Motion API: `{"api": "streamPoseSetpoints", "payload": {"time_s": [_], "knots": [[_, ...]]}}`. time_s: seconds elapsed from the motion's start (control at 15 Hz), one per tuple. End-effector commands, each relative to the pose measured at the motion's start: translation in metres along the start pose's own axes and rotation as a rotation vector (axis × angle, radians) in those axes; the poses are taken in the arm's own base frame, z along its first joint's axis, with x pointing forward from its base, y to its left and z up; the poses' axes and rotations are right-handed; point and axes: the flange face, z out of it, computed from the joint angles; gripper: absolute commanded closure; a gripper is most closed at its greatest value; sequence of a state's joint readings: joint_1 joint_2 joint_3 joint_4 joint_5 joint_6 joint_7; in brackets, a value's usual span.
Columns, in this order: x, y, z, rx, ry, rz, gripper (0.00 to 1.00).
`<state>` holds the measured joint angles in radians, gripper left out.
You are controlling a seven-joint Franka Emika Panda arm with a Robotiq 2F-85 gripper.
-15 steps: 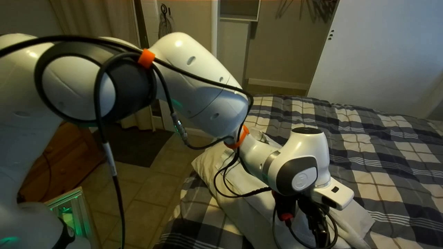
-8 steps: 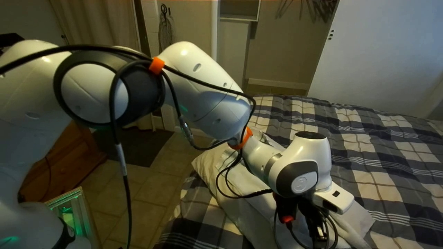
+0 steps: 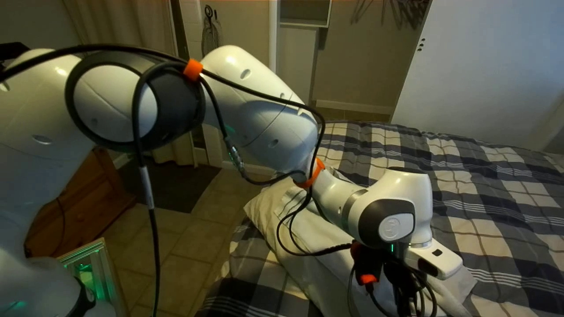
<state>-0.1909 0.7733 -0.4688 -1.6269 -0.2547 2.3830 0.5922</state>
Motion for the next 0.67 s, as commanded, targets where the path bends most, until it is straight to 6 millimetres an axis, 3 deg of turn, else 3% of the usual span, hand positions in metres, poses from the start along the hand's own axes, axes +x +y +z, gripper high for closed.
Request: {"api": "streamPoseSetpoints", "payload": {"time_s": [0.0, 0.33, 0.6], "knots": [[0.012, 0.037, -0.008, -0.07, 0.022, 0.117, 0.99], [0.018, 0.078, -0.005, -0.165, -0.003, 0.294, 0.99], [0.011, 0.09, 0.001, -0.249, -0.018, 0.372, 0.99]]}}
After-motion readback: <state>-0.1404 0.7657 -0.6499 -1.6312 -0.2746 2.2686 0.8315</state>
